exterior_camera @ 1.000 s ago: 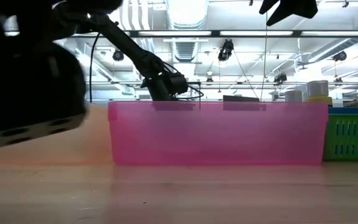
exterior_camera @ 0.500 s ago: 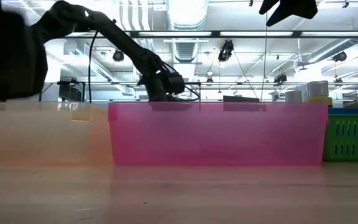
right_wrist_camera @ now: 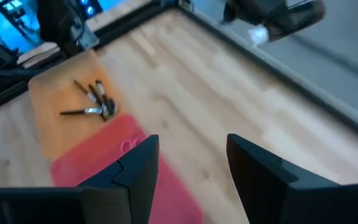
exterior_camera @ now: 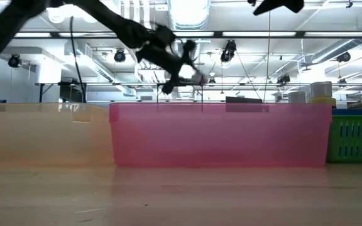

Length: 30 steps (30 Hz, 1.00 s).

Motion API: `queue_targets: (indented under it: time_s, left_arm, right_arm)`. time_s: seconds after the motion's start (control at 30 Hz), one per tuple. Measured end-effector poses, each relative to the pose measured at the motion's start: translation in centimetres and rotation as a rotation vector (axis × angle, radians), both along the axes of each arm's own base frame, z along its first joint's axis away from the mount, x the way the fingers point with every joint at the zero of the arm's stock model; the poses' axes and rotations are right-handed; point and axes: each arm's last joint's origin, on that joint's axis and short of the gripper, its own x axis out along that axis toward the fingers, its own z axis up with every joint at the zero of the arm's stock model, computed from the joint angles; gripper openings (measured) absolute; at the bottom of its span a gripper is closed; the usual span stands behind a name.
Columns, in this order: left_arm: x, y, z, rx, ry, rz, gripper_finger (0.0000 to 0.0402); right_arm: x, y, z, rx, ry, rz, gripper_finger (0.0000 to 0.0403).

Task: Pick & Place Paint Supplies
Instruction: Put the brown paint bottle into the blue bin

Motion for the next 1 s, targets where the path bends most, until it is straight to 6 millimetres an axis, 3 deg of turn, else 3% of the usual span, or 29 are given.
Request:
queue_targets:
  time_s: [0.17,0.3,0.43,0.53,0.77,1.0]
  left_arm:
    - [-1.3,-3.1,4.4,-0.036,-0.419,0.263,0.0127]
    - [-3.0,-7.4,5.4,-0.077,-0.659,0.496,0.0127]
    - [-3.5,-11.4,4.9,-0.111,-0.722,0.666,0.0127]
    - [-3.3,-13.1,5.4,-0.142,-0.815,0.706,0.0127]
    - [-3.0,-14.8,5.7,-0.322,-0.874,0.713,0.0127]
    - [-3.5,-16.6,7.0,-0.395,-0.877,0.687,0.0127]
  right_arm:
    - [0.7,-0.2,0.7,-0.187,-0.025,0.025,0.0186]
    - [1.7,-0.3,1.3,-0.390,-0.024,0.072,0.0186]
    - [3.5,-0.2,1.6,-0.592,-0.012,0.126,0.0186]
    - [5.3,0.0,1.4,-0.698,0.006,0.173,0.0186]
    - [8.6,-0.1,-0.8,-0.880,0.179,0.133,0.0186]
    - [9.6,-0.1,0.1,-1.062,0.235,0.133,0.0186]
